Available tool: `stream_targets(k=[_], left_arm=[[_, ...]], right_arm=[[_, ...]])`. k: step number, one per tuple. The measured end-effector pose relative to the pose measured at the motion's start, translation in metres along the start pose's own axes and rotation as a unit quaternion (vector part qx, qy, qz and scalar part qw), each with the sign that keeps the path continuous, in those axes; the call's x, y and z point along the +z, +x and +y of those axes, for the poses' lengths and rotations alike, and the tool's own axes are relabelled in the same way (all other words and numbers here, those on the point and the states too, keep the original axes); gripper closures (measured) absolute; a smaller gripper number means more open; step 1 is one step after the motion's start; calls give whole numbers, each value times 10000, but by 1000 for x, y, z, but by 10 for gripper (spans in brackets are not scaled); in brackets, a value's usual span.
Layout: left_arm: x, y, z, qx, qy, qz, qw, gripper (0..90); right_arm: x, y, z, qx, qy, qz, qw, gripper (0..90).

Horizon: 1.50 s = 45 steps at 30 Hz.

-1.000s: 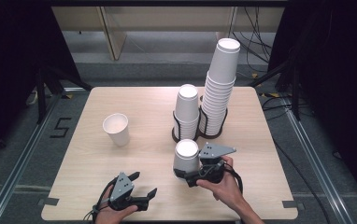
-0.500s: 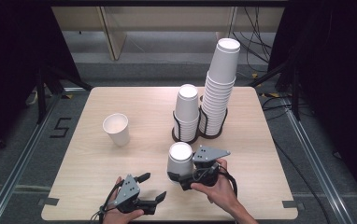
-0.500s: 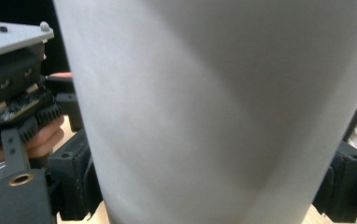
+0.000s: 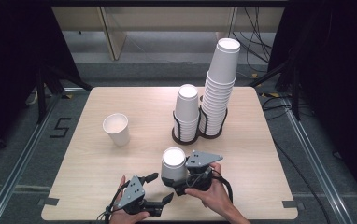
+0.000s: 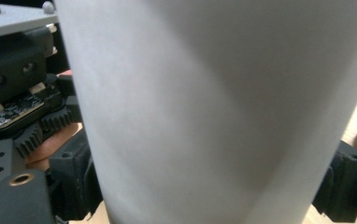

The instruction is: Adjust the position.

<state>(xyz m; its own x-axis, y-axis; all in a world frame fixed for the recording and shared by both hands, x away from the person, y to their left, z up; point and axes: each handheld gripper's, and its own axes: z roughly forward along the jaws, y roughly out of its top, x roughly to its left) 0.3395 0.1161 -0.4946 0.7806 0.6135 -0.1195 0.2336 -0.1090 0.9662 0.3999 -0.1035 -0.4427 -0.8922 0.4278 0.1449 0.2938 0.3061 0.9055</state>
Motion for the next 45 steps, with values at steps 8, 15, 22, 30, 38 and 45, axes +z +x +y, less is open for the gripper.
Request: stream_targets(k=[8, 15, 22, 30, 38, 45], left_arm=[[2, 0, -1, -27, 34, 36, 10000, 81], [4, 0, -1, -92, 39, 78, 9999, 18], [7, 0, -2, -126, 59, 129, 9998, 0], [6, 0, -1, -134, 111, 196, 9997, 0], [7, 0, -1, -167, 99, 213, 9996, 0], [7, 0, -1, -151, 84, 194, 9997, 0]], right_arm=[[9, 11, -3, 43, 22, 97, 9999, 148], [14, 17, -3, 7, -43, 158, 9999, 149], [17, 21, -3, 16, -29, 232, 9997, 149], [19, 21, -4, -43, -196, 201, 9996, 149], [19, 24, -4, 99, -190, 258, 9994, 149], [19, 23, -3, 6, -222, 324, 9992, 149]])
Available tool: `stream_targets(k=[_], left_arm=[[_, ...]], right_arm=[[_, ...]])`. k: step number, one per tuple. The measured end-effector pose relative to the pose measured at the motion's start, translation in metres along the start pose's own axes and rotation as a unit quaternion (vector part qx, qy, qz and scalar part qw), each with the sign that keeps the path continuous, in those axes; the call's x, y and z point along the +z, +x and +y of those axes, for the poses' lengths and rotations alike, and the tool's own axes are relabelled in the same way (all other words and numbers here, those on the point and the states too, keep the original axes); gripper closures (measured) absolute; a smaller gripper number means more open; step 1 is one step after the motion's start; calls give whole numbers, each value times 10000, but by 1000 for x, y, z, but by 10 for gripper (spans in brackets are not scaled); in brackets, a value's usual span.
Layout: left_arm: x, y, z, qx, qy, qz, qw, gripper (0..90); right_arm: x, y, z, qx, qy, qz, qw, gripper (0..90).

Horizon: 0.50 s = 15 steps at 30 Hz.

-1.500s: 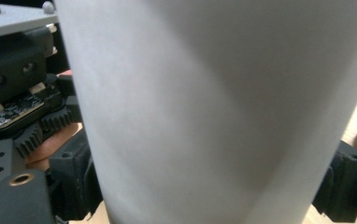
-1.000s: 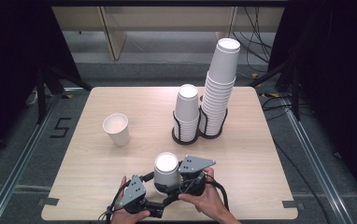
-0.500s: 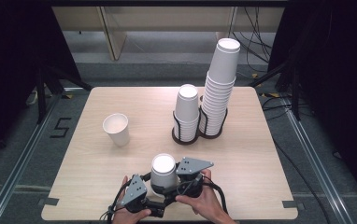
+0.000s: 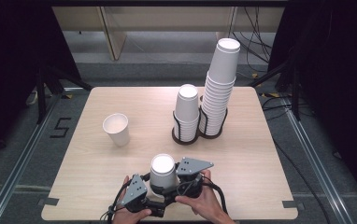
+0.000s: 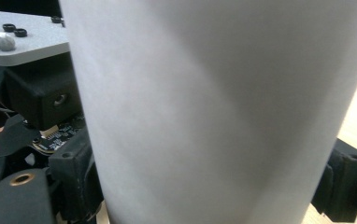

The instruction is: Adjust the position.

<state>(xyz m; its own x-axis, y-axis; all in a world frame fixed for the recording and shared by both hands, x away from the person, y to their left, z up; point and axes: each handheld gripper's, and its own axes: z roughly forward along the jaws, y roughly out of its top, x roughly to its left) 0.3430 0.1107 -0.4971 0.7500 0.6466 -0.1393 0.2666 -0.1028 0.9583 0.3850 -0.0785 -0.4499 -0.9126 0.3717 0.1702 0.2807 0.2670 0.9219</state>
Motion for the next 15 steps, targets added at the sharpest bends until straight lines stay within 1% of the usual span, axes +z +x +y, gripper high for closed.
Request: stream_targets(k=[1, 2, 3, 4, 5, 9, 10, 11, 15], left_arm=[[0, 0, 0, 62, -11, 36, 10000, 0], [1, -1, 0, 73, -28, 42, 10000, 0], [0, -1, 0, 81, 8, 58, 9999, 0], [0, -1, 0, 75, 9, 60, 10000, 0], [0, 0, 0, 95, 27, 67, 9999, 0], [0, -1, 0, 93, 21, 53, 9999, 0], [0, -1, 0, 96, 21, 47, 9999, 0], [0, -1, 0, 102, 15, 38, 9999, 0], [1, 0, 0, 122, 17, 30, 9999, 0]], right_arm=[[-1, 1, 0, 73, 27, -15, 10000, 149], [-1, 1, 0, 67, 63, -61, 9999, 149], [-1, 2, 0, 62, 59, -54, 9999, 149], [-1, 0, 1, -90, 7, -95, 9999, 149], [0, 0, 0, -51, 10, -81, 10000, 149], [1, 0, 0, -93, -4, -40, 9999, 149], [2, 0, 0, -75, -63, 64, 9999, 149], [1, 0, 1, -78, -11, 8, 10000, 149], [1, 0, 1, -81, -25, 11, 10000, 149]])
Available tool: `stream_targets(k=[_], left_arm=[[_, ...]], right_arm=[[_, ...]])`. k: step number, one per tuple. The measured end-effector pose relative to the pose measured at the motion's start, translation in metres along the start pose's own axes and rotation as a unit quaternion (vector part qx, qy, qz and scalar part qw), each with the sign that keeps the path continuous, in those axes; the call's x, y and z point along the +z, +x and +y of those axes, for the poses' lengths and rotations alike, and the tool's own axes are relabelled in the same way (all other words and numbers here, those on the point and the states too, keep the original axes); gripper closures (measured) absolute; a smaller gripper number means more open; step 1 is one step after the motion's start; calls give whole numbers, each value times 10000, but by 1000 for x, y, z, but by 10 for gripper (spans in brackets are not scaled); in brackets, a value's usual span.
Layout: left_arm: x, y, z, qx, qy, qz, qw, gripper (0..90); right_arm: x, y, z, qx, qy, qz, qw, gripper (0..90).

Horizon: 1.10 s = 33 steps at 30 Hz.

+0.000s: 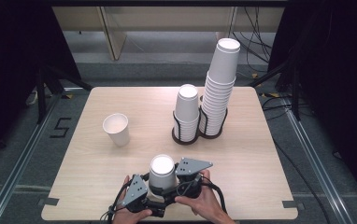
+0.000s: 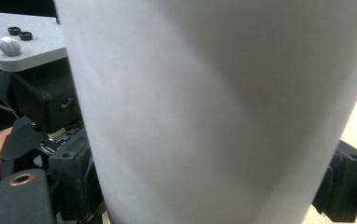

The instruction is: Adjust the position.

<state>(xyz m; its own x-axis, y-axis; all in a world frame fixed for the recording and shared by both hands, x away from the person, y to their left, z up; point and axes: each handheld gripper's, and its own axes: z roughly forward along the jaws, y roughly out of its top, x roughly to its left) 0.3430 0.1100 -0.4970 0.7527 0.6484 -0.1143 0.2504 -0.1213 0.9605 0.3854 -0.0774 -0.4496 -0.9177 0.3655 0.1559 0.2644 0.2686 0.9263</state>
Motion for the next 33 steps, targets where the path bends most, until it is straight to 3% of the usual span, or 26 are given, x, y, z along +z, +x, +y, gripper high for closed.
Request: stream_targets(k=[5, 7, 10, 18, 24, 27, 33], left_arm=[[0, -1, 0, 12, -16, 19, 10000, 0], [-1, -1, 0, 84, -27, 46, 10000, 0], [0, -1, -1, 133, -93, 2, 9999, 8], [-3, -2, 2, 390, 37, 40, 9992, 40], [-3, 0, 3, 426, 100, 44, 9990, 49], [-2, 1, 2, 440, 103, 32, 9990, 51], [-1, 2, 1, 636, 396, 9, 9972, 52]], right_arm=[[0, 2, 0, 123, 68, 67, 9999, 149], [2, 0, 0, 45, -52, 112, 9999, 148], [0, 2, 0, 211, 73, 107, 9997, 138], [-1, -2, 2, 192, 51, 140, 9997, 117], [-7, 0, 10, 99, 243, 25, 9997, 117], [-11, -1, 14, 103, 251, 97, 9996, 132], [-20, -3, 22, 76, 352, 71, 9993, 155]])
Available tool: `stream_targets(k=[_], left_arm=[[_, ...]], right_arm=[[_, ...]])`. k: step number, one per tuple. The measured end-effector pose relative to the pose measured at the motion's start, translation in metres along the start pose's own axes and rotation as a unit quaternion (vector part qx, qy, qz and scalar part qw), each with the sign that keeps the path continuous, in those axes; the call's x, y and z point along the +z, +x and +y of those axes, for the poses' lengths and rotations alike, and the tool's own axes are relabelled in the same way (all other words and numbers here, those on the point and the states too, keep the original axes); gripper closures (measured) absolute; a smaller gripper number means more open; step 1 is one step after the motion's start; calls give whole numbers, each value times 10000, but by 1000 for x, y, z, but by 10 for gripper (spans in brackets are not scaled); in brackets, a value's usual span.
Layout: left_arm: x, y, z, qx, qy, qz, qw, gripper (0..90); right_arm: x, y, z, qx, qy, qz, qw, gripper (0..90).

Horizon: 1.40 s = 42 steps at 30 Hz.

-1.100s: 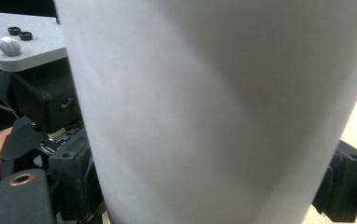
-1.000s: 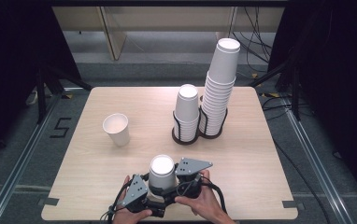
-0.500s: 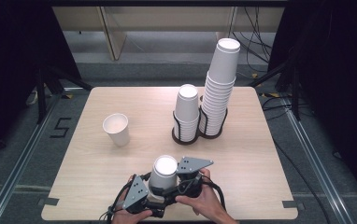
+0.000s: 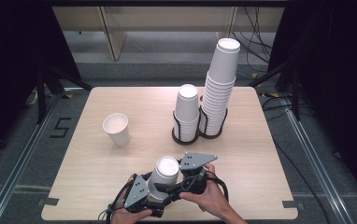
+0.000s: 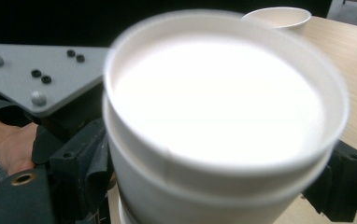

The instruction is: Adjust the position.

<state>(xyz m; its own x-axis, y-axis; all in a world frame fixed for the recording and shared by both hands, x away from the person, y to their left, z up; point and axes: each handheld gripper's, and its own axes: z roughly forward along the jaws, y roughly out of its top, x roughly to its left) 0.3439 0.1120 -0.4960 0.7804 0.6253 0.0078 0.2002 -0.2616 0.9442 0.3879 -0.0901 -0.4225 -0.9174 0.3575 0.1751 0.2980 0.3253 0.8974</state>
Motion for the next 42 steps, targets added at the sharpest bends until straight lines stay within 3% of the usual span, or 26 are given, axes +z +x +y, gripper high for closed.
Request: stream_targets(k=[5, 9, 13, 14, 17, 19, 20, 23, 26, 30, 36, 39, 42], left_arm=[[-1, 1, -1, 61, 167, 29, 9998, 54], [-2, 1, 0, 216, 223, 27, 9995, 54], [-2, 0, 1, 334, 232, 34, 9992, 54], [-2, 0, 1, 346, 242, 4, 9991, 54], [-3, 0, 2, 358, 259, -10, 9990, 50], [-4, 2, 1, 369, 204, -39, 9991, 33], [-3, 1, 0, 289, 7, -59, 9996, 26], [-4, 0, 0, 288, -203, -3, 9994, 10], [-7, 0, 2, 291, -510, 83, 9982, 4], [-9, 0, 4, 298, -730, 139, 9968, 1], [-11, -2, 5, 400, -758, 195, 9961, 0], [-9, -3, 4, 397, -891, 162, 9951, 2], [-12, -2, 5, 418, -743, 157, 9962, 16]], right_arm=[[-10, -5, 7, -61, -174, -81, 9998, 158], [-18, -7, 11, -33, -147, -87, 9998, 160], [-20, -8, 12, 55, -177, 24, 9998, 174], [-22, -7, 13, 141, -82, 25, 9999, 193], [-22, -10, 13, 68, -151, 183, 9997, 246], [-22, -9, 13, 284, -169, 259, 9991, 253], [-23, -11, 13, 245, -201, 191, 9993, 256], [-25, -10, 16, 399, -287, 242, 9985, 262], [-29, -9, 18, 493, -476, 241, 9974, 264], [-33, -10, 19, 726, -651, 273, 9949, 265], [-30, -13, 16, 824, -682, 353, 9936, 265], [-29, -14, 14, 934, -675, 429, 9924, 265], [-27, -15, 14, 927, -664, 399, 9927, 265]])
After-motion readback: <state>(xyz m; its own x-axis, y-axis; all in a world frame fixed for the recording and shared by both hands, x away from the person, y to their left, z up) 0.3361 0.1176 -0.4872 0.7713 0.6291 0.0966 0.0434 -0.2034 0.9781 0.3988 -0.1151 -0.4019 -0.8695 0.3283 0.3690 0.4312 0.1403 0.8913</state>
